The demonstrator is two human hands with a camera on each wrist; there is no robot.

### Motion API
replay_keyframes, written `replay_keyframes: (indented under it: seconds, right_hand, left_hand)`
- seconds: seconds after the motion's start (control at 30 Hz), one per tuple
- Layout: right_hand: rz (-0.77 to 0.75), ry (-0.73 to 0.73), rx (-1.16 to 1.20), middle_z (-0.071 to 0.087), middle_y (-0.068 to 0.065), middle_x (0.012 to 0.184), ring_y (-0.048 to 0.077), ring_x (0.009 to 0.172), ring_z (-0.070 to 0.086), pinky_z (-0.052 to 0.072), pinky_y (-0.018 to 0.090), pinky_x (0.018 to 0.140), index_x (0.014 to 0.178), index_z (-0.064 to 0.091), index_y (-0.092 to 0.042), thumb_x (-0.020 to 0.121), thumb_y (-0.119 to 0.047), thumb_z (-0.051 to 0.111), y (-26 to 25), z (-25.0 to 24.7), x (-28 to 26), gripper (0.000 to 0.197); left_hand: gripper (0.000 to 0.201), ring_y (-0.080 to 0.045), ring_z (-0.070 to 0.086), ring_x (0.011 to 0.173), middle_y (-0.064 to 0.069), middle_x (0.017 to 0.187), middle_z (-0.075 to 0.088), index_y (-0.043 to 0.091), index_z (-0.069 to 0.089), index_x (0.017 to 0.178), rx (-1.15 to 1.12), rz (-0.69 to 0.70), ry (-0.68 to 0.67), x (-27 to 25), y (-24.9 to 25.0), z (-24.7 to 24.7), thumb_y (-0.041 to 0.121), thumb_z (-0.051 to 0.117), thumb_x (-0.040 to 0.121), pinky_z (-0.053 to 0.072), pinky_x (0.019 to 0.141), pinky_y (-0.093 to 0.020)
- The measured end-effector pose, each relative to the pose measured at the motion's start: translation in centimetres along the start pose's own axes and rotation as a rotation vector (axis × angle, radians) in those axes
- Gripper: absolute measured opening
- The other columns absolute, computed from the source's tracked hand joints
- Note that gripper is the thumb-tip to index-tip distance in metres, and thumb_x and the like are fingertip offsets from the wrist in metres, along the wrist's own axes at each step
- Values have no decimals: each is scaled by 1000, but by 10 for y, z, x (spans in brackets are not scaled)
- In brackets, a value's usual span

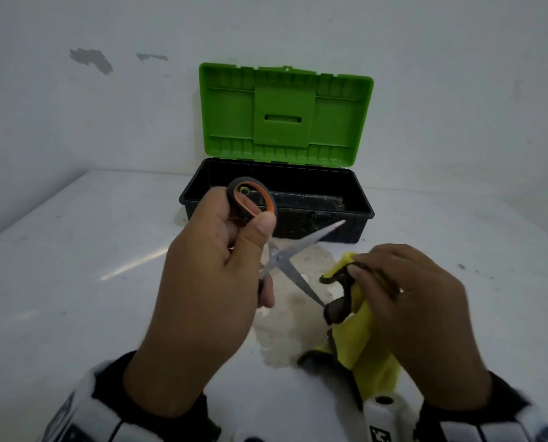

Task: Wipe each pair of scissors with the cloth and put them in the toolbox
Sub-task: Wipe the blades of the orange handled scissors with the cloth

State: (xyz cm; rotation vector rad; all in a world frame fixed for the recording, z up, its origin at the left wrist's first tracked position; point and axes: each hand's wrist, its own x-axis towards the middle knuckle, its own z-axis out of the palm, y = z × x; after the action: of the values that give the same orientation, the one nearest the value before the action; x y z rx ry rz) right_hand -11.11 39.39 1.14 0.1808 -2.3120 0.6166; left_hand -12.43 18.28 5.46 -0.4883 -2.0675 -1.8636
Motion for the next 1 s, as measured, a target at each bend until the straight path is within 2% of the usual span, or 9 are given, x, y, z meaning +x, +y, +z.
replay_keyframes:
  seconds: [0.17, 0.3, 0.43, 0.53, 0.6, 0.67, 0.77, 0.83, 1.0]
  right_hand:
    - [216, -56, 172, 69, -21, 82, -2, 85, 60, 40, 2, 70, 88, 73, -35, 84, -24, 73, -3, -15, 6, 12]
    - [260, -56, 315, 70, -22, 82, 0, 80, 65, 47, 9, 67, 89, 73, -37, 85, -25, 72, -13, -15, 10, 14]
    - [293, -59, 444, 72, -12, 80, 6, 75, 69, 51, 14, 61, 91, 70, -34, 83, -24, 74, -24, -7, 12, 13]
    - [338, -4, 501, 72, -4, 75, 13, 67, 69, 52, 23, 56, 86, 67, -28, 83, -27, 76, -29, 1, 13, 10]
    - [297, -30, 510, 72, -6, 80, 10, 73, 69, 55, 25, 62, 85, 70, -27, 83, -25, 76, -34, 6, 11, 7]
    - [169, -58, 420, 68, -12, 93, 6, 87, 65, 54, 20, 74, 92, 74, -27, 84, -26, 74, -42, 12, 6, 8]
    - [-6, -91, 239, 61, -9, 104, 7, 96, 58, 50, 17, 80, 108, 74, -26, 85, -42, 64, -50, 21, -2, 30]
    - [-47, -88, 142, 62, -4, 107, 12, 96, 59, 49, 18, 79, 112, 73, -25, 86, -44, 58, -53, 25, -5, 36]
    - [-127, -14, 60, 66, 2, 99, 14, 82, 63, 50, 14, 73, 108, 75, -20, 90, -30, 57, -54, 26, -4, 28]
  left_hand:
    - [9, -33, 60, 45, 8, 58, 56, 22, 55, 94, 11, -85, 6, 5, -14, 4, 29, 51, 98, 48, 44, -29]
    - [8, -28, 60, 44, 5, 59, 57, 24, 54, 96, 49, -128, -15, 3, -24, 9, 31, 51, 99, 51, 48, -43]
    - [9, -24, 62, 44, 2, 58, 59, 25, 54, 97, 94, -140, -18, 1, -28, 10, 33, 50, 99, 53, 49, -45]
    - [11, -26, 62, 43, 1, 59, 60, 22, 53, 97, 95, -126, -5, 1, -28, 10, 32, 50, 99, 50, 46, -38]
    - [12, -27, 62, 43, 3, 60, 60, 21, 52, 97, 86, -125, -1, 2, -28, 11, 32, 50, 99, 49, 46, -37]
    - [11, -29, 61, 44, 3, 63, 61, 21, 52, 96, 73, -128, -2, 2, -28, 12, 32, 50, 99, 53, 47, -44]
    - [11, -27, 61, 47, 4, 73, 66, 21, 54, 99, 65, -144, -4, -1, -26, 13, 31, 50, 99, 57, 49, -49]
    - [11, -26, 61, 47, 3, 76, 67, 22, 55, 101, 64, -137, -2, -2, -27, 12, 31, 49, 100, 57, 46, -44]
    - [10, -25, 56, 41, 1, 55, 58, 18, 54, 98, -21, -116, -28, -3, -26, 8, 27, 49, 100, 47, 43, -23]
